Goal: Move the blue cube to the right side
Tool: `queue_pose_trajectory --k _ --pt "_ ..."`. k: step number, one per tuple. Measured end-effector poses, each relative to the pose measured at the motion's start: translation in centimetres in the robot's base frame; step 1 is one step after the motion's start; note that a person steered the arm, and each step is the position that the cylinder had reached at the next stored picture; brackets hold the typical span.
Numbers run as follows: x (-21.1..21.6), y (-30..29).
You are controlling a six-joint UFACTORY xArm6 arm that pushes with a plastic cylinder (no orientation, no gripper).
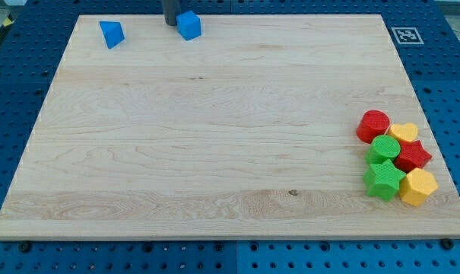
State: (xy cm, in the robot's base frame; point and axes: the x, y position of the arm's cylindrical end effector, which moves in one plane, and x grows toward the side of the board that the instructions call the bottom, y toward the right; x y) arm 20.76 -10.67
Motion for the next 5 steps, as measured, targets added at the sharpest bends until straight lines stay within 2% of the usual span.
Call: queue_pose_trajectory --k 3,5 --pt "0.1 3.6" --pt "2.0 0.3"
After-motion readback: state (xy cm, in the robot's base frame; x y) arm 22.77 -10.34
